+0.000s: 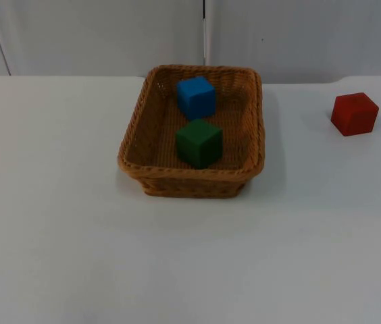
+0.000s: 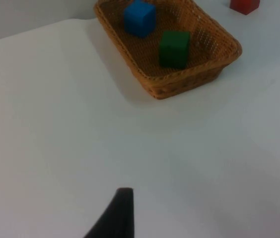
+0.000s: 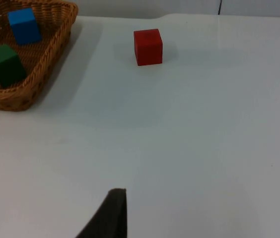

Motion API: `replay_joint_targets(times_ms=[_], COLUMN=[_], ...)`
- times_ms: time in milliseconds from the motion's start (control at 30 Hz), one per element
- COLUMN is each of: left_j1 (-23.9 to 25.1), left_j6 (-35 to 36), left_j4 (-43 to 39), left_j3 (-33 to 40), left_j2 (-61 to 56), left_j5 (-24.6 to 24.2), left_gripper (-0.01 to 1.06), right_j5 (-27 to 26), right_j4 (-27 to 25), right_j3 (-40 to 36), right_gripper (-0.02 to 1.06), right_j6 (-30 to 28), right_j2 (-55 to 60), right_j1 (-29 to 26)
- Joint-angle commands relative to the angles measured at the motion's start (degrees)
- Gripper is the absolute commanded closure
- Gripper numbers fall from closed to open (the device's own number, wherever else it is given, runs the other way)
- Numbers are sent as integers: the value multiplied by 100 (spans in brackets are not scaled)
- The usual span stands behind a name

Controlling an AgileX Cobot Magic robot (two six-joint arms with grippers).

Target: Pick up one cube with each hand and place exactly two cubes into the same basket, leaving the remaining cube outside.

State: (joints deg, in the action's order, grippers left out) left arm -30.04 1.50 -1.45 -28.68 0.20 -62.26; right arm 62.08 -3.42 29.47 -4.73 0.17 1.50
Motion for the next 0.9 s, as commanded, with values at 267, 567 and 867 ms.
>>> replay_joint_targets(times_ms=[267,567,867], left_j1=[906,1610,2421], left_j6=[34,34,34], left_j4=[-36,-36,-45], left_j3=[23,23,23], left_j2=[-20,-20,-20], left_j5=[59,59,59], left_gripper=[0,0,0], right_j5=[-22,-22,-22], right_j4=[-17,-17,-17], right_j3=[5,5,5], right_gripper=[-1,-1,-1], right_j6=[-2,-2,-2], right_j2=[-17,-17,-17], right_j1=[-29,-29,-29])
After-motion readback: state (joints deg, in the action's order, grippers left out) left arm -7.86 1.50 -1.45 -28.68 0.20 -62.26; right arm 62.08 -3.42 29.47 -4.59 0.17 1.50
